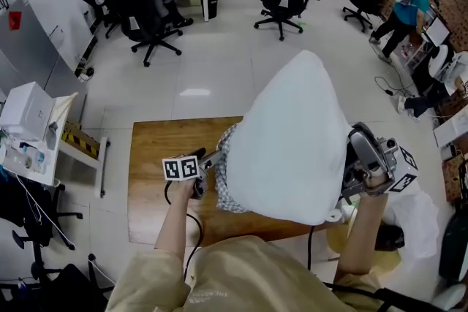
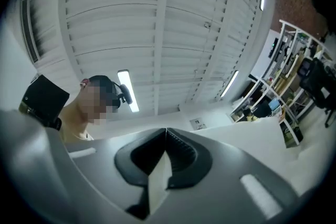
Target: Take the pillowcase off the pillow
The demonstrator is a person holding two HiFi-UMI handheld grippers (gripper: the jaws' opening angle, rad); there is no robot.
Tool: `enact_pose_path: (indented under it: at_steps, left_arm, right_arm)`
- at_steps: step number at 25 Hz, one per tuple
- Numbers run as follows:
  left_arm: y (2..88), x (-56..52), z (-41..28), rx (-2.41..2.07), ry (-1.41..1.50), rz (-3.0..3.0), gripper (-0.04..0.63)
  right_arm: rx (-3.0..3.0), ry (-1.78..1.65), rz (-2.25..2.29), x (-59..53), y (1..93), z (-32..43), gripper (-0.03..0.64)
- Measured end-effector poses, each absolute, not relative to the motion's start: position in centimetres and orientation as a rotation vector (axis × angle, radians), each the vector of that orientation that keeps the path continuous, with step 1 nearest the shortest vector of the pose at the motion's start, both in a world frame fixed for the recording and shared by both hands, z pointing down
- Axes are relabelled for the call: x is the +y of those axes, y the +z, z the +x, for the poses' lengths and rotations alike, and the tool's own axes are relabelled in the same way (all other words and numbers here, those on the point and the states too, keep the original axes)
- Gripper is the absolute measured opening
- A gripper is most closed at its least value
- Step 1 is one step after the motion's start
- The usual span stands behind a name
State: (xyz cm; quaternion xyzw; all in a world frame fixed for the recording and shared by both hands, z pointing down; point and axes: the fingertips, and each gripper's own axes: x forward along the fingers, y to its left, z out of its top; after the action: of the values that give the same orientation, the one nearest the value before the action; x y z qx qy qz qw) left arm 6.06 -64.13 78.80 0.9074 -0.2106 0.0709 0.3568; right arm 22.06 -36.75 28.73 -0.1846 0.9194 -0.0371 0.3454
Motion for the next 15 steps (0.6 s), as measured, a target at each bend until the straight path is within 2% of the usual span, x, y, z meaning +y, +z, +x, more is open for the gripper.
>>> enact_pose_path:
  at_steps: [4,6,7,8,9,11,15]
  left_arm:
    - [81.1,-69.6,11.5,-0.473,0.367,2.312,0.337]
    - [83.6,-70.7,13.1,-0.411,0.485,2.295,0.283]
    - [84.7,-71.2,13.7,-0.387,0.521,2.291,0.221]
    - [85.6,-71.8,14.3,-0.384,0.543,2.289,0.069]
    - [86.7,-72.6,14.8,-0.413,0.56,2.281,0.02]
    - [90.2,-74.4,14.8,-0.546,0.622,2.217,0.018]
    - [97.2,-74.7,11.5,-0.791,0.958,1.982,0.02]
  right_arm:
    - [2.447,-0.093,-0.445,-37.7,29.5,19.9,0.003]
    - [2.447,-0.094,-0.489,-37.8,30.6,19.0,0.003]
    - [2.418,-0.103,-0.543,-38.2,30.8,18.7,0.003]
    - [2.373,-0.11,-0.607,-38.8,30.6,18.7,0.003]
    - [2.324,-0.11,-0.663,-39.3,30.4,18.8,0.003]
    - [2.261,-0.101,-0.734,-39.8,30.7,19.5,0.002]
    - [2.216,-0.251,-0.861,-40.5,31.2,21.1,0.001]
